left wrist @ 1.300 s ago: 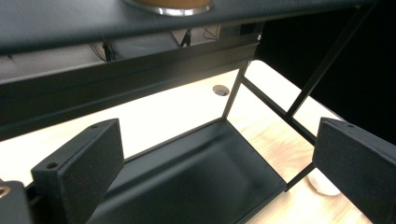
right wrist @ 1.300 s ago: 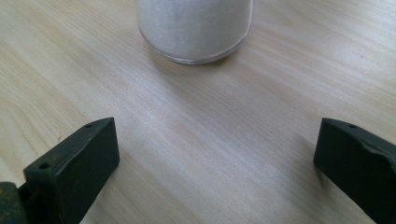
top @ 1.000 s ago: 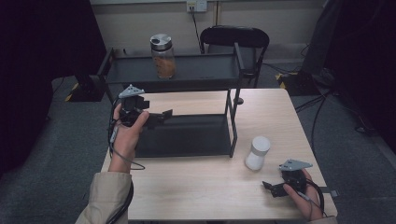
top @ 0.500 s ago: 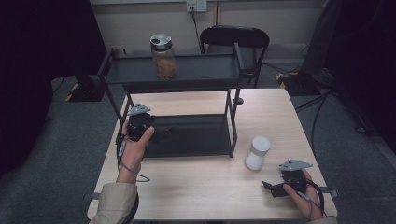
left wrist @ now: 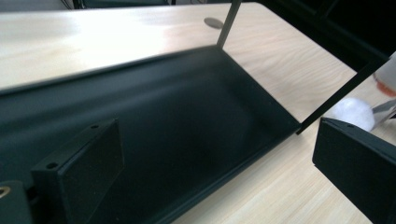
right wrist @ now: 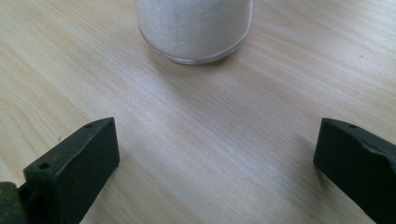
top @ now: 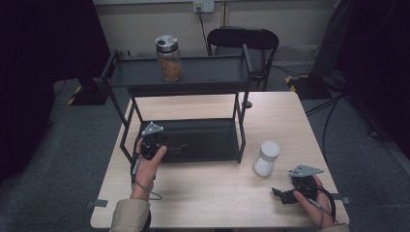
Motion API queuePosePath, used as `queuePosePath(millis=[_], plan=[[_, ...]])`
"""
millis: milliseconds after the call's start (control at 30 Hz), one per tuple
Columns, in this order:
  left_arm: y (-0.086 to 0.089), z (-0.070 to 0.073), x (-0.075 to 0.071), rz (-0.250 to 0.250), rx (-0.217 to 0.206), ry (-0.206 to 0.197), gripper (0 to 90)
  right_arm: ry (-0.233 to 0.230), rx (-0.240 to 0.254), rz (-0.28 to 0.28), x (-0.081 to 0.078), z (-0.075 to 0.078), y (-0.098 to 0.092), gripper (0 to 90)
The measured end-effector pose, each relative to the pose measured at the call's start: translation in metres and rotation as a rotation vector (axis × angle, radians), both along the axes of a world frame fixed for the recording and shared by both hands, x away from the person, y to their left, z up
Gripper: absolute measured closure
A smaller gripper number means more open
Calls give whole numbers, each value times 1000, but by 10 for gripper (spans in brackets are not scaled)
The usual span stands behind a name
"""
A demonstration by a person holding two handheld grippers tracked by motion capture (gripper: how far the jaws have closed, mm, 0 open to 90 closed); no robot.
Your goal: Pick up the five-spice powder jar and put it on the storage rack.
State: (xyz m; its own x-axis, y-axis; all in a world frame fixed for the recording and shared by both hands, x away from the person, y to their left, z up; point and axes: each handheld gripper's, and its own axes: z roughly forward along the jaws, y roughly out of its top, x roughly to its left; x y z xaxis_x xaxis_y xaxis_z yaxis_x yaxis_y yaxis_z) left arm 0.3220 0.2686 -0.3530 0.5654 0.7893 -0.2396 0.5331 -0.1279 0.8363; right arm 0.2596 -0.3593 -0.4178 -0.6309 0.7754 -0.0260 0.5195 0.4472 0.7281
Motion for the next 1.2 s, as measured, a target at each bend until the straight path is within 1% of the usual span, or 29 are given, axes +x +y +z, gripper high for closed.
queuePosePath(millis=[133, 367, 500, 567, 667, 767, 867, 1067, 1133, 1200], plan=[[-1, -15, -2, 0, -5, 13, 13, 0, 0, 0, 0, 0, 0, 0], [-4, -37, -7, 5, 8, 42, 14, 0, 0, 0, 0, 0, 0, 0], [-6, -44, -8, 3, 37, 55, 15, 0, 0, -1, 0, 0, 0, 0], [-7, -48, -9, 5, 45, 59, 15, 0, 0, -1, 0, 0, 0, 0], [-8, -53, -11, 9, 56, 67, 15, 0, 0, -1, 0, 0, 0, 0], [-11, -54, -13, 12, 88, 62, 15, 0, 0, -1, 0, 0, 0, 0], [-11, -57, -15, 18, 93, 67, 16, 0, 0, -1, 0, 0, 0, 0], [-15, -59, -19, 29, 137, 63, 17, 0, 0, -1, 0, 0, 0, 0], [-16, -59, -19, 28, 159, 60, 17, 0, 0, -1, 0, 0, 0, 0], [-18, -60, -20, 35, 170, 63, 17, 0, 0, -1, 0, 0, 0, 0]])
